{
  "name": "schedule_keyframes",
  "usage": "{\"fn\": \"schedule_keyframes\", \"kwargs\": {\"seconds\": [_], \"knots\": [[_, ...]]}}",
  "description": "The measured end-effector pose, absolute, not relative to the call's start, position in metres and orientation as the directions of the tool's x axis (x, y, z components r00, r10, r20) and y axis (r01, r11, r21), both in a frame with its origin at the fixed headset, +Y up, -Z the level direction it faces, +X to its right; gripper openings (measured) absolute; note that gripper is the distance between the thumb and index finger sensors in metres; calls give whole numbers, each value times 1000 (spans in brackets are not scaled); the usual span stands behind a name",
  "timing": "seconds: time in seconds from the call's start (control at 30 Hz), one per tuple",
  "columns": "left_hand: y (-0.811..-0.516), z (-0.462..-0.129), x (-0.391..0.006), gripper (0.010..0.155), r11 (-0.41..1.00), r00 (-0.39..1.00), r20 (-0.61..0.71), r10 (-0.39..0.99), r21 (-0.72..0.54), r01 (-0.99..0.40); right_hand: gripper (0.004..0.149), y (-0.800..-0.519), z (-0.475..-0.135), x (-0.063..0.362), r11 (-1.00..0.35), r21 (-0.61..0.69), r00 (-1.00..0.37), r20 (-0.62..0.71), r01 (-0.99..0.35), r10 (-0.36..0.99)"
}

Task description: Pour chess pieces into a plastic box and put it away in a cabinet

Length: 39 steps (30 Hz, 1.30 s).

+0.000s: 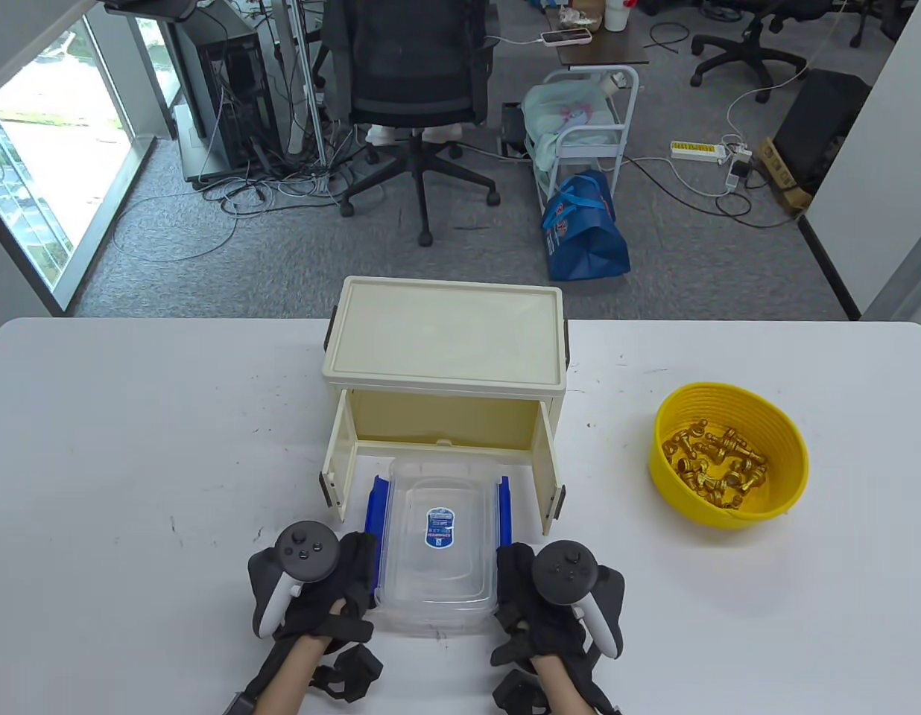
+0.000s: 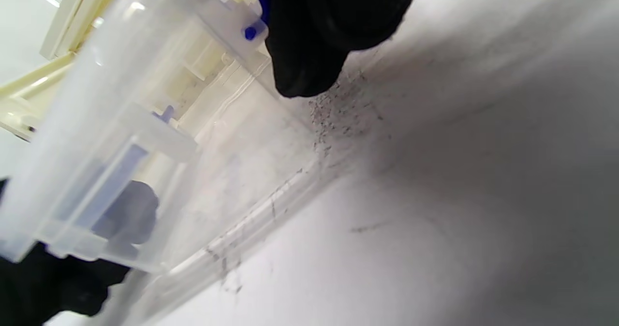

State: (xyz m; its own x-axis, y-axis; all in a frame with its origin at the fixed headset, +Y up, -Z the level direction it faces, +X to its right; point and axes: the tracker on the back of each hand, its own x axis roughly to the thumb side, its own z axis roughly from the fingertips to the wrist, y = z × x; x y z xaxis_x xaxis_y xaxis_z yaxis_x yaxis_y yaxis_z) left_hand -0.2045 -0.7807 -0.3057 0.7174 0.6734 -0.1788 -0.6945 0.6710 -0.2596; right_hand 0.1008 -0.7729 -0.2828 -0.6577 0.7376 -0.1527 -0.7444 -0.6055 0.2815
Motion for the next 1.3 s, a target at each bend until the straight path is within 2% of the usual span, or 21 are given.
{"fn": "schedule_keyframes", "kwargs": {"seconds": [0.07, 0.2, 0.33, 0.43, 0.57, 0.7, 0.97, 1.3], "knots": [[-786, -308, -210, 54, 648, 704, -193, 683, -284, -707, 55, -775, -283, 106, -568, 289, -626, -176, -771, 760], [-785, -309, -216, 55, 642, 692, -203, 692, -265, -720, 58, -777, -283, 115, -580, 281, -640, -217, -764, 737], [-775, -302, -220, 56, 741, 762, -183, 622, -178, -647, 63, -767, -276, 123, -694, 209, -724, -224, -689, 652], [-761, -292, -216, 55, 765, 775, -116, 621, -123, -632, 64, -756, -269, 121, -740, 190, -764, -149, -645, 628], [-749, -285, -200, 60, 757, 767, -31, 641, -136, -639, 66, -753, -266, 104, -726, 305, -755, 32, -616, 655], [-755, -287, -186, 69, 739, 767, -31, 641, -246, -628, 74, -763, -267, 90, -755, 419, -812, 67, -504, 579], [-754, -291, -185, 68, 750, 782, -40, 622, -258, -610, 75, -768, -270, 91, -691, 446, -748, 67, -569, 660], [-736, -285, -182, 70, 794, 807, 0, 591, -181, -581, 77, -767, -271, 92, -669, 442, -713, 90, -597, 695]]}}
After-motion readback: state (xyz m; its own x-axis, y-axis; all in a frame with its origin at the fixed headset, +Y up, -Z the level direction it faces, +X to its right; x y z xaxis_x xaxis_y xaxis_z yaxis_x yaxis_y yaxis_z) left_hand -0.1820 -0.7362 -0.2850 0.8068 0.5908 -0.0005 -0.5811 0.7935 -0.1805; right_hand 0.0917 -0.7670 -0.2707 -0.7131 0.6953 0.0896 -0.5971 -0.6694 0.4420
